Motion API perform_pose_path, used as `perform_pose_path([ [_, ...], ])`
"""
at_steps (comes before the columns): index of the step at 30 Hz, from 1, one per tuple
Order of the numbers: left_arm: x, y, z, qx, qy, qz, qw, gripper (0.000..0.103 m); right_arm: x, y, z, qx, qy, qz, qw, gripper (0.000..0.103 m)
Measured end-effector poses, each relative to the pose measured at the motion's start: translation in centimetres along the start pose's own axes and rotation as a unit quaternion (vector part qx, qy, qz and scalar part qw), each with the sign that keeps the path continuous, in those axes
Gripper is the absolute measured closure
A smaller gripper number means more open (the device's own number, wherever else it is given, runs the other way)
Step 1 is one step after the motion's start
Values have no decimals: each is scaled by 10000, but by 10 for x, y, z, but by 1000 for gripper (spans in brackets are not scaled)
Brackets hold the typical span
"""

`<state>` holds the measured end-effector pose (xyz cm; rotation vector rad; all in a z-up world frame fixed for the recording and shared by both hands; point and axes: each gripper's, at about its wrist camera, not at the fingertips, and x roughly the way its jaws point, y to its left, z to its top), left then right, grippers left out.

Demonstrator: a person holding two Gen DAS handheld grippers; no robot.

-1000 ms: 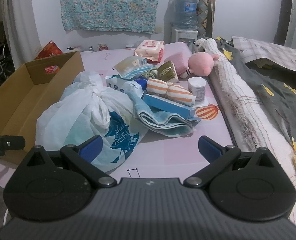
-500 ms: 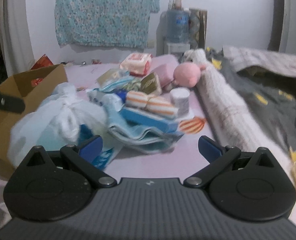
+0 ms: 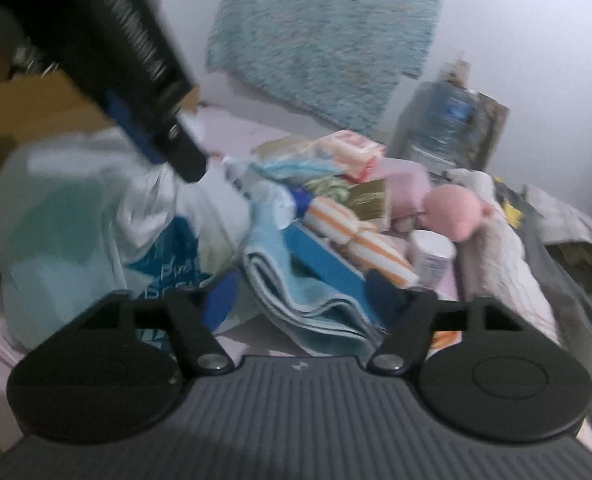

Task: Organize soft objects
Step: 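Reach down and close the right tool on the blue checked towel, then lift the blue towel with the right tool toward the left tool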

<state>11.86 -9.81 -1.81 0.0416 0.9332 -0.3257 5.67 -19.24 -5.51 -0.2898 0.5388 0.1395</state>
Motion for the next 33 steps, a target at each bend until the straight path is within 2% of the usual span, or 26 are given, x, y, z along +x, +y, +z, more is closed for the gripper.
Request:
perform_pose_path([
  [2,2,0,0,5,19,28,10000,77,13,3,1,-114,66,189,9997,54],
  [4,2,-1,-1,12,14,50,10000,77,24,5,0,-92,64,280,9995,58],
  [5,2,-1,-1,17,7,56,10000,77,28,4,2,-56,87,288,9995,67],
  [6,2,-1,-2,17,3,51,10000,77,32,2,3,17,113,315,9994,81],
  [8,0,-1,-3,18,-16,23,10000,77,37,-8,4,322,110,458,9984,91],
  [13,-11,0,-8,15,-123,-92,9999,75,18,-29,1,1247,-80,710,9896,94],
  [19,-29,-9,-20,166,-339,-296,9988,74,-20,-51,-16,2037,-193,895,9747,94],
  [22,-33,-18,-29,315,-386,-410,9979,68,-35,-59,-28,2348,-179,948,9672,94],
  [26,-27,-29,-43,489,-334,-508,9970,63,-40,-75,-51,3208,-48,1247,9389,94],
  [29,-23,-32,-51,528,-222,-474,9972,63,-36,-85,-69,3696,62,1384,9188,93],
  [31,-27,-32,-53,530,-228,-529,9969,60,-35,-86,-74,3818,109,1382,9138,93],
  [33,-36,-33,-57,623,-317,-597,9958,48,-32,-85,-75,3908,132,1398,9097,93],
])
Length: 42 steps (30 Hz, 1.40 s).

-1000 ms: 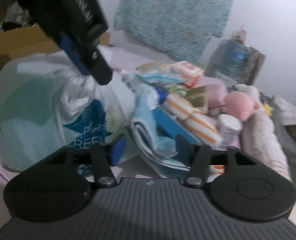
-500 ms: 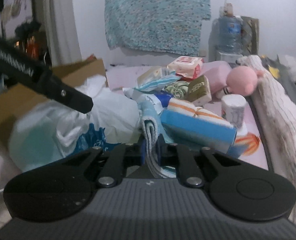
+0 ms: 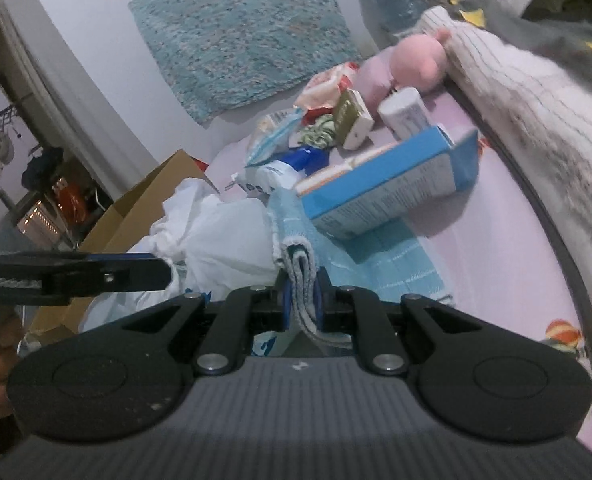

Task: Organize soft objects
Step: 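Lift the blue towel with the right tool toward the left tool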

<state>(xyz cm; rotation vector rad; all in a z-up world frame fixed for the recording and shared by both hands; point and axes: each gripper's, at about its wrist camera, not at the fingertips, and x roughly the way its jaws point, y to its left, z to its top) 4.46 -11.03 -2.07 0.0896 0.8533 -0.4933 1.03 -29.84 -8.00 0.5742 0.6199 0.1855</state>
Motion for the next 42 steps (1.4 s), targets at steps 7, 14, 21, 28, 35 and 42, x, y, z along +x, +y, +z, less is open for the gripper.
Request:
perform_pose_path([
  [7,-12,-14,-17,534,-1,-67,9986,44,27,-6,10,432,193,333,9983,93],
  [14,-3,1,-9,141,303,-488,9982,45,65,4,22,317,301,500,9978,93],
  [21,32,18,-8,-210,793,-361,9960,51,61,-2,28,375,134,473,9981,90],
  [28,54,29,3,-240,781,141,9966,51,48,-13,23,393,81,232,9989,89],
  [35,77,42,28,-503,674,465,9954,52,45,-19,19,467,102,198,9987,89],
  [42,58,43,28,-790,294,203,9962,44,49,-30,14,1075,402,645,9913,93],
])
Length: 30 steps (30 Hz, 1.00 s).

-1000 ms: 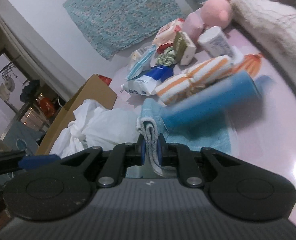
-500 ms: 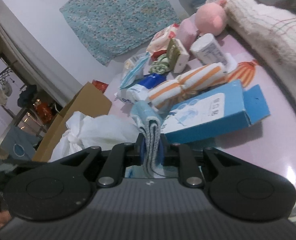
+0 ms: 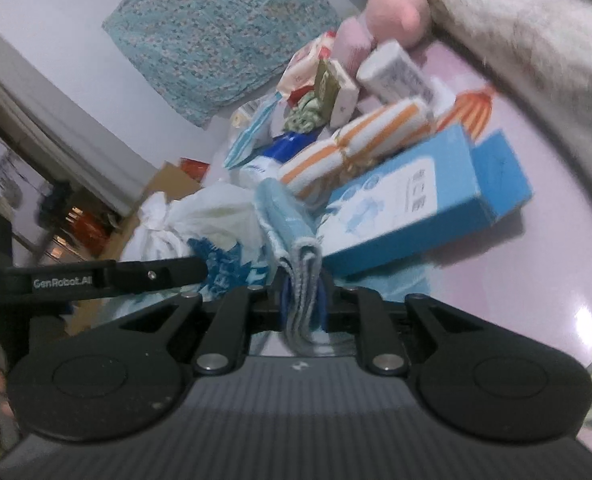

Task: Organize soft objects
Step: 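Lift the blue towel with the right tool toward the left tool, then close the left tool on the blue towel while the right tool opens and releases it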

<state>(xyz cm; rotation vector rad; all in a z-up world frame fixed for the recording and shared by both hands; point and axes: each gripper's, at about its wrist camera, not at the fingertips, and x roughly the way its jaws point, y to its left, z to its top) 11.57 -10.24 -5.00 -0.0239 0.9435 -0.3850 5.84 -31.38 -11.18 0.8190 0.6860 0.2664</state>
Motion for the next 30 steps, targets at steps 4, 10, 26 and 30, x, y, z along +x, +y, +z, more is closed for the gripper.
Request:
perform_pose_path([
  [4,-20,2,-8,-73,-150,-189,9997,43,-5,5,-10,235,331,344,9986,93],
  [10,-39,3,-20,-148,-232,-475,9985,43,-24,4,-31,850,612,865,9907,93],
  [26,14,-45,-34,198,911,-990,9907,43,-35,0,-58,640,547,-459,9954,93],
  [30,34,-47,-35,132,1222,-992,9874,43,-34,4,-59,235,610,-561,9963,92],
])
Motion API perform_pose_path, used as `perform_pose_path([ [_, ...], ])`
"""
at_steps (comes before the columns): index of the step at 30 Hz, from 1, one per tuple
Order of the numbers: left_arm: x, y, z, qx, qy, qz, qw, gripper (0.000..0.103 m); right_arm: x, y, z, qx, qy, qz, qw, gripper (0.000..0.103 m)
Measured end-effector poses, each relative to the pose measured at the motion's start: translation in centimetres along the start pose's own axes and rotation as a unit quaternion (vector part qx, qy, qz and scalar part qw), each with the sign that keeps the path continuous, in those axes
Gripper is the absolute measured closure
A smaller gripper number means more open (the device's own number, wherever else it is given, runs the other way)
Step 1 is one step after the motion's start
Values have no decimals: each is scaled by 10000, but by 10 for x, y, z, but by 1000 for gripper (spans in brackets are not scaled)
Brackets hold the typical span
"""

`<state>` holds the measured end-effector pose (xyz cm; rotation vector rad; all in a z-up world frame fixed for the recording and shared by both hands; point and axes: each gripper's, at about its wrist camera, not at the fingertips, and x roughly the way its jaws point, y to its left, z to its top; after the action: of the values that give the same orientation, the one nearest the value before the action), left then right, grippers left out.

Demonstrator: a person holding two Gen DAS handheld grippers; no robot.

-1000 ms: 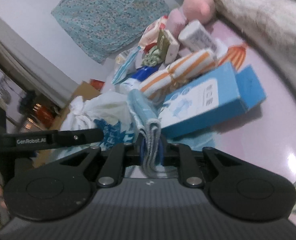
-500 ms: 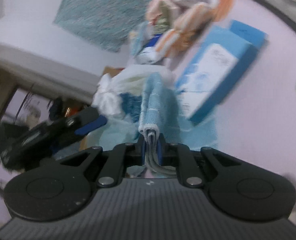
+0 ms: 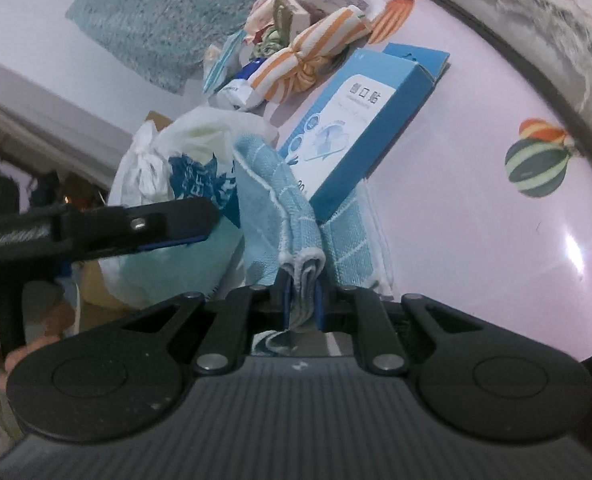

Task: Organize soft objects
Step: 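Close the left tool on the blue towel while the right tool opens and releases it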

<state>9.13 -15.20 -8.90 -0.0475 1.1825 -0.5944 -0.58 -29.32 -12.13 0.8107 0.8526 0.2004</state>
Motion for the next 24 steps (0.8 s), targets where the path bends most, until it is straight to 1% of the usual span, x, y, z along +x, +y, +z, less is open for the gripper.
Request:
perform_pose_path([
  [3,13,2,1,-94,183,-69,9998,42,0,-1,1,-172,30,15,9998,91],
  [5,20,1,2,-116,279,-37,9995,42,1,0,3,-246,64,49,9997,90],
  [7,24,0,1,-91,286,20,9995,46,-3,2,5,-397,82,6,9992,88],
  [9,26,1,1,-48,297,97,9995,51,-16,-2,6,-483,96,-30,9988,76],
  [10,27,1,1,-25,306,137,9994,54,-23,-4,8,-506,85,-51,9987,74],
  [11,28,1,2,1,305,178,9994,61,-31,-7,12,-505,50,-44,9987,70],
  [12,28,2,2,34,306,226,9993,65,-38,-9,15,-475,2,-36,9989,68],
  [13,28,2,1,66,307,254,9992,67,-47,-12,20,-402,-93,-18,9991,66],
  [15,28,4,1,101,292,269,9992,75,-59,-19,31,-179,-301,1,9994,55],
  [17,28,6,1,131,280,293,9991,80,-61,-24,43,23,-426,-58,9991,55],
  [19,28,9,1,125,285,304,9991,86,-54,-27,53,213,-480,-189,9984,54],
  [21,28,12,1,90,316,284,9991,88,-38,-32,63,498,-381,-342,9974,54],
  [22,29,13,1,91,323,271,9991,88,-28,-36,68,688,-312,-496,9959,54],
  [23,29,13,1,108,321,276,9990,89,-21,-38,70,785,-279,-563,9949,55],
  [24,29,13,1,127,319,278,9990,89,-16,-39,72,851,-308,-534,9945,55],
])
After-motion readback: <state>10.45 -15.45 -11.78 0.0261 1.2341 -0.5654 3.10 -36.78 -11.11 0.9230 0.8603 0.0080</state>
